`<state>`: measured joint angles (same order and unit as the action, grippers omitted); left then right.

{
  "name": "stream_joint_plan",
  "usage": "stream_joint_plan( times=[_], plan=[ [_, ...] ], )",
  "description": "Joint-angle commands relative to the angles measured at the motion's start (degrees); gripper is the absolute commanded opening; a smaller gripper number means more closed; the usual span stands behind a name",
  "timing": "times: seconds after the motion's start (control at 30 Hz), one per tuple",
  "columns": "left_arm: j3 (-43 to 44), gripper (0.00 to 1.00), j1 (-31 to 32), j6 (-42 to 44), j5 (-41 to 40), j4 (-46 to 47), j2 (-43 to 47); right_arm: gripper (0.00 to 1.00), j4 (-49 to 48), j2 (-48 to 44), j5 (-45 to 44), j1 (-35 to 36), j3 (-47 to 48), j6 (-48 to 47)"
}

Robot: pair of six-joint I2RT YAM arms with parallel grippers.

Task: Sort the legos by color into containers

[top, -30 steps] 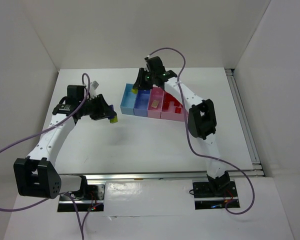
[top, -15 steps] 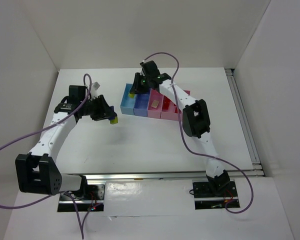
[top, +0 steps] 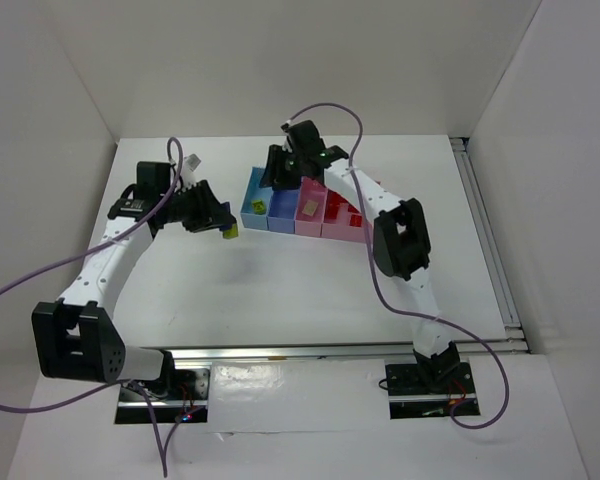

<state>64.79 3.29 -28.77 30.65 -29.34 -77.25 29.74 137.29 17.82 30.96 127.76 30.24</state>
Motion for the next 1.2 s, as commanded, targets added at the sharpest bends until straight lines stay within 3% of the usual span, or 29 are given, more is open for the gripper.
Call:
stream_joint_plan(
  times=[0.0,0.1,0.13,0.27,0.43,0.57,0.97,1.0,1.1,1.17],
  plan=[
    [3.1,0.00,-0.3,-0.4,4.8,3.1,-1.3,0.52,-4.6,-15.1,3.2,-1.2,-9.3,-2.0],
    [4.6,0.00,0.3,-0.4,8.8,5.0,-3.2,0.53,-11.5,-23.6,13.8,-2.5,-22.4,-4.3],
    [5.3,0.00,0.9,-0.4,10.2,5.5,-3.7,0.55,-13.4,-25.5,19.4,-2.5,-25.7,-4.8],
    [6.0,0.00,1.5,-3.1,19.8,11.5,-5.6,0.72,-19.4,-31.8,28.5,-2.5,-39.8,-4.8],
    [4.8,0.00,2.1,-5.9,28.6,18.9,-6.9,0.85,-31.8,-36.5,39.3,-2.5,-48.5,-0.2],
    [4.8,0.00,3.2,-7.3,33.4,22.6,-8.0,0.88,-29.9,-37.0,45.1,-0.7,-46.7,-2.8],
    [5.5,0.00,4.8,-8.6,39.3,27.2,-10.5,0.84,-34.1,-36.5,49.1,0.5,-46.6,-2.3],
    [5.5,0.00,5.3,-8.6,39.8,27.2,-10.5,0.82,-34.9,-36.5,49.9,0.5,-46.6,-1.7],
    [5.5,0.00,5.3,-8.6,41.0,27.8,-10.5,0.59,-39.0,-36.5,50.5,0.5,-47.3,0.8],
    [4.8,0.00,5.3,-9.2,41.6,28.8,-10.5,0.54,-39.6,-36.5,50.5,0.5,-47.9,1.3]
  ],
)
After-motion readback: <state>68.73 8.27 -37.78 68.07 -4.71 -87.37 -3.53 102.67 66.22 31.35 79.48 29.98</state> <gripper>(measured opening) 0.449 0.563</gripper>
